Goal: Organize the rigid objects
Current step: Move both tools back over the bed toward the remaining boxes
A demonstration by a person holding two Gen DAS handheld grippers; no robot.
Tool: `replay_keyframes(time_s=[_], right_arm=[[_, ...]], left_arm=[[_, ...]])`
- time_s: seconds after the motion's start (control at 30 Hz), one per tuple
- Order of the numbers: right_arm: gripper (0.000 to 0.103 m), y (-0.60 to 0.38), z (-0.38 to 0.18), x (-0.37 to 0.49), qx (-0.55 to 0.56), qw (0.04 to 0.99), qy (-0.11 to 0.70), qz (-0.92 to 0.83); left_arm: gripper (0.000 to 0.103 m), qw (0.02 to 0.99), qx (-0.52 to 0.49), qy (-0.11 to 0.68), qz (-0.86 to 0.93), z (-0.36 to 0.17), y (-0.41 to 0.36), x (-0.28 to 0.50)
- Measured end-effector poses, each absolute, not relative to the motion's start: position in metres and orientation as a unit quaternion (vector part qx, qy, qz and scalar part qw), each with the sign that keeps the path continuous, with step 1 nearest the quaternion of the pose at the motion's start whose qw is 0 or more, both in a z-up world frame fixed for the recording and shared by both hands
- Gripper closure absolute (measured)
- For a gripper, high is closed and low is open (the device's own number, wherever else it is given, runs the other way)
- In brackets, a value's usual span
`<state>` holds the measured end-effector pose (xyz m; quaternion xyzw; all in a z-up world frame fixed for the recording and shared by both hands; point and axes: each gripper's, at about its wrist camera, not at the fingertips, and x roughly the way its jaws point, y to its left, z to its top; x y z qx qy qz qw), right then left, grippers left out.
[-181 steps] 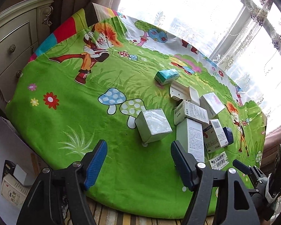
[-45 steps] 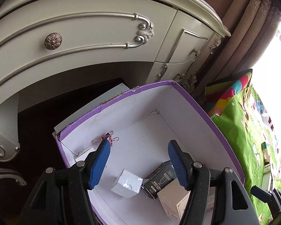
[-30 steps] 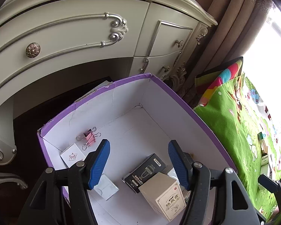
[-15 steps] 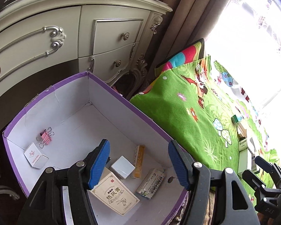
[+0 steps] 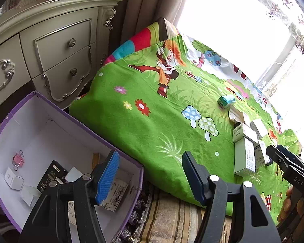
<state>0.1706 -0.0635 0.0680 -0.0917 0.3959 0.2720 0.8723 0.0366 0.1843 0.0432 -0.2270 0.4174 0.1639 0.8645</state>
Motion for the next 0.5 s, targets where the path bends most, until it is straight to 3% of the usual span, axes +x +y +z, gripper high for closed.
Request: replay_keyframes(time_s=[0.5], right_arm=[[0.017, -0.12, 0.026, 0.212, -0.061, 0.879, 0.422, 0.214]], left_arm=[[0.038, 0.879, -0.135, 0.456, 0.035, 0.045, 0.054, 0.113]])
